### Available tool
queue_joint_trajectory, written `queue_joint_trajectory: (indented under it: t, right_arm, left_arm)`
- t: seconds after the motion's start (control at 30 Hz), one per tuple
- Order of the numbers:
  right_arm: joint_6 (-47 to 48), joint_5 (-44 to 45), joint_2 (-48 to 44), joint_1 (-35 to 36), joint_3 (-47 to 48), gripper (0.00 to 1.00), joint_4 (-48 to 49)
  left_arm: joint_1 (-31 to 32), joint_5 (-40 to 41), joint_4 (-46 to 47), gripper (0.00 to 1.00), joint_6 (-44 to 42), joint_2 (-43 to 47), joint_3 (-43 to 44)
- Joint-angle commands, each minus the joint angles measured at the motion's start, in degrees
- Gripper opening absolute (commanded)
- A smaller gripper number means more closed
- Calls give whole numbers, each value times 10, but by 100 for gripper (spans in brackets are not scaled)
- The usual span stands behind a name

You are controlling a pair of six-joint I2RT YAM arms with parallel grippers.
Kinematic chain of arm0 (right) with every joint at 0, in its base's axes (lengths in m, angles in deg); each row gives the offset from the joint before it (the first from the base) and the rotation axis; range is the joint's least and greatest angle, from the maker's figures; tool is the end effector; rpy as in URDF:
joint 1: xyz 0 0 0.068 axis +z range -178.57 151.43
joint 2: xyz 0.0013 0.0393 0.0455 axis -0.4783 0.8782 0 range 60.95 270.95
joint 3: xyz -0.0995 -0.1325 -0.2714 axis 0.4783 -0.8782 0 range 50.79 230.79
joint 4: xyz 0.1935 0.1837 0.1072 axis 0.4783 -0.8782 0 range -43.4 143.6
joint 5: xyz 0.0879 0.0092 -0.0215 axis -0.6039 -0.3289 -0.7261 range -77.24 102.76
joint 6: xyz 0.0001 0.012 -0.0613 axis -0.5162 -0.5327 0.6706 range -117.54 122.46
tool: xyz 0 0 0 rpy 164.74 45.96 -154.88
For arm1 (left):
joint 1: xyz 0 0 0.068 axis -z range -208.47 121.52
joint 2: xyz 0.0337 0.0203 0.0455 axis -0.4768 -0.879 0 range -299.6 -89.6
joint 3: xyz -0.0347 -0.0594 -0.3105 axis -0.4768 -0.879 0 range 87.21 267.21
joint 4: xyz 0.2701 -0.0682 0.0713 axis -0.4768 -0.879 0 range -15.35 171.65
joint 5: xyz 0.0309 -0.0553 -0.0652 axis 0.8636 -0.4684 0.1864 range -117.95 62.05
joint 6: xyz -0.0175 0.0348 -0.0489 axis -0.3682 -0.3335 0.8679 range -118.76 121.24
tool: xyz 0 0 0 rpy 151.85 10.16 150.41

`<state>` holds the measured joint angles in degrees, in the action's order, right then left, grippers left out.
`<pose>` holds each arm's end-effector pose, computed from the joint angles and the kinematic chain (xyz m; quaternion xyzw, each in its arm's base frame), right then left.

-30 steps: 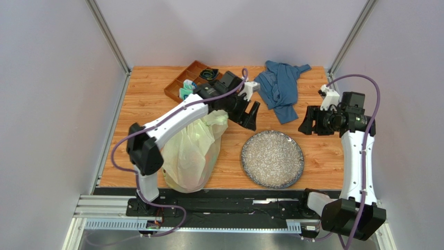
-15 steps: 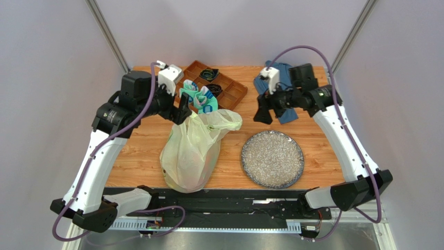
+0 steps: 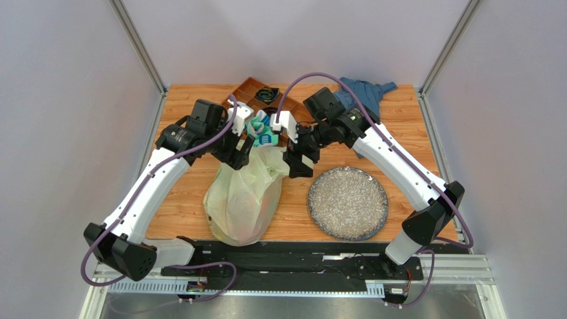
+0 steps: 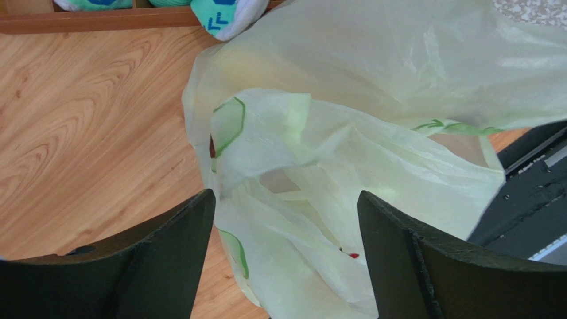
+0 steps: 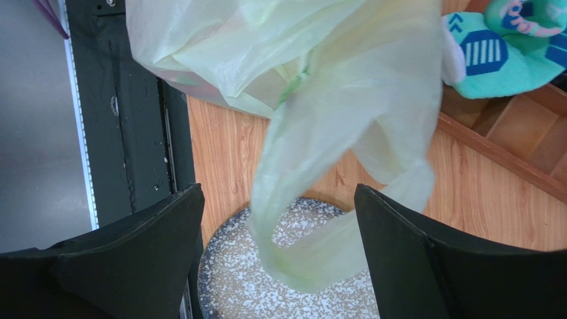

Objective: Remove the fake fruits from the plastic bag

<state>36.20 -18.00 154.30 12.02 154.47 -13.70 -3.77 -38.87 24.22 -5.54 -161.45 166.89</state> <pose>0.2562 0.2515 0.4351 -0.6185 0.6911 0.2702 0.2584 0.2355 -0.1182 0.4131 0.2851 0.8903 -0.1418 0.3257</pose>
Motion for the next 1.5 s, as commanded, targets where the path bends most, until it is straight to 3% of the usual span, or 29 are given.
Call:
queue_joint_trajectory:
  t: [0.0,0.2,0.23,0.3,0.37,0.4,0.43,0.53,0.6,0.77,0.93,1.1,1.2,1.37,1.4,1.47]
  right_arm:
    - [39,10,-12,5,-20,89,-13]
    - [32,10,-14,9,-16,89,-13]
    - [25,36,-14,11,-28,88,5]
    - [21,117,-3,20,-54,81,52]
    - [8,180,30,14,-59,55,93]
    - [3,185,46,6,-43,46,101]
    - [-19,183,64,-4,-24,27,102]
    - [-82,160,131,-57,95,7,95]
    - [-103,149,153,-92,146,0,99]
    - [-148,91,120,-156,241,0,99]
    - [-156,57,-17,-178,148,0,72]
    - [-170,26,-134,-177,-52,0,54]
    - [-208,91,-163,-177,-155,0,81]
    - [-224,165,-148,-180,-183,20,111]
    - [-219,168,-133,-180,-162,37,107]
    - [-191,163,-119,-179,-80,54,76]
  left_arm:
    - [-2,27,36,82,-23,-19,23]
    - [-5,49,60,80,-21,-38,25]
    - [-5,43,63,75,-24,-43,25]
    - [-6,31,65,39,-34,-59,30]
    - [-12,45,76,0,-42,-81,41]
    - [-19,45,81,0,-47,-88,57]
    - [-25,46,94,0,-50,-96,70]
    - [-44,50,109,0,-58,-137,151]
    - [-55,49,108,0,-60,-174,232]
    - [-62,3,114,0,-74,-203,345]
    - [-62,-73,87,0,-96,-126,320]
    - [-62,-128,36,0,-167,19,117]
    - [-62,-102,18,0,-188,98,-6]
    - [-62,-112,15,0,-130,167,-109]
    - [-62,-116,17,0,-120,173,-114]
    - [-62,-115,17,0,-104,181,-118]
